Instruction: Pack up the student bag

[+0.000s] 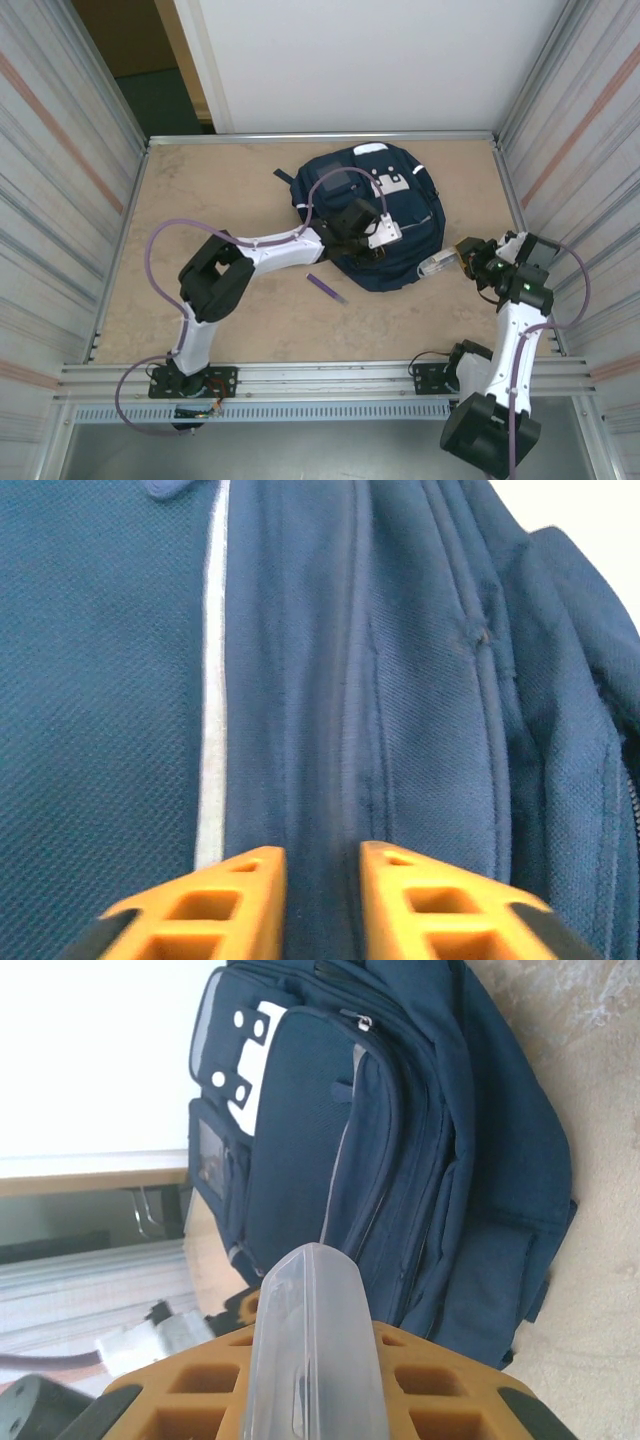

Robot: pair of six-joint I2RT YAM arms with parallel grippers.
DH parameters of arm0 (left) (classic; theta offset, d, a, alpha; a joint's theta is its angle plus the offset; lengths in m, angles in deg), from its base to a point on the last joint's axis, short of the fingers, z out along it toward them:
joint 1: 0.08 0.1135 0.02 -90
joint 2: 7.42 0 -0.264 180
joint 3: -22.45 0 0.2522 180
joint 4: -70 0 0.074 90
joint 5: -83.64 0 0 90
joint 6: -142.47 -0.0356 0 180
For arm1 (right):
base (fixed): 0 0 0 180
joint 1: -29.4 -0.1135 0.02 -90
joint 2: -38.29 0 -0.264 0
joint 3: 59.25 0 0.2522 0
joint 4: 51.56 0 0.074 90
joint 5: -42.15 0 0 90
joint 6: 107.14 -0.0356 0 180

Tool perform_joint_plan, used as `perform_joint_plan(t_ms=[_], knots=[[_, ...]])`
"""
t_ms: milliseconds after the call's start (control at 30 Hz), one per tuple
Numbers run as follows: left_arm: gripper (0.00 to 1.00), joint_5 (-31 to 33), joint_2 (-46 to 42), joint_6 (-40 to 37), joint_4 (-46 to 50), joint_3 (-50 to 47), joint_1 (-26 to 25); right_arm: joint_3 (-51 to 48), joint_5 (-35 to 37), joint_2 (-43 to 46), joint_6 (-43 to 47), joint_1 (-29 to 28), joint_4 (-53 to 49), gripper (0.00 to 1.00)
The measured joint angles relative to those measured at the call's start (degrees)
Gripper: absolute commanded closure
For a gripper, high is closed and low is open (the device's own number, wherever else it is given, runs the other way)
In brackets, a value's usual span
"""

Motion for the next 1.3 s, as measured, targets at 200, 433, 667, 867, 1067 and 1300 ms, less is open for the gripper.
perform_joint_plan(t_ms=[200,433,667,867,1067,1300], knots=[[1.0,0.7,1.1,-3.3,3.6,3.8,-0.4,0.0,-1.2,0.8,0.0,0.0,-1.0,0.85],[1.0,1.7,-3.1,-3.9,4.1,3.5,-0.3,-1.0,-2.6,0.6,0.0,0.1,-1.4,0.85],[1.0,1.7,-11.6,-0.7,1.4,2.9,2.5,-2.1,-2.8,0.3,0.0,-1.6,-1.6,0.88],[1.0,1.2,-15.2,4.7,-0.3,3.7,4.6,-4.8,-0.2,-1.9,-3.6,-13.7,3.8,0.9],[1.0,-3.6,-15.6,8.7,-1.6,8.8,4.3,-6.2,8.7,-14.3,-13.6,-28.3,20.3,0.89],[0.67,-10.5,-16.0,9.5,1.4,10.7,4.1,-4.8,22.8,-25.4,-20.9,-37.0,35.1,0.91]])
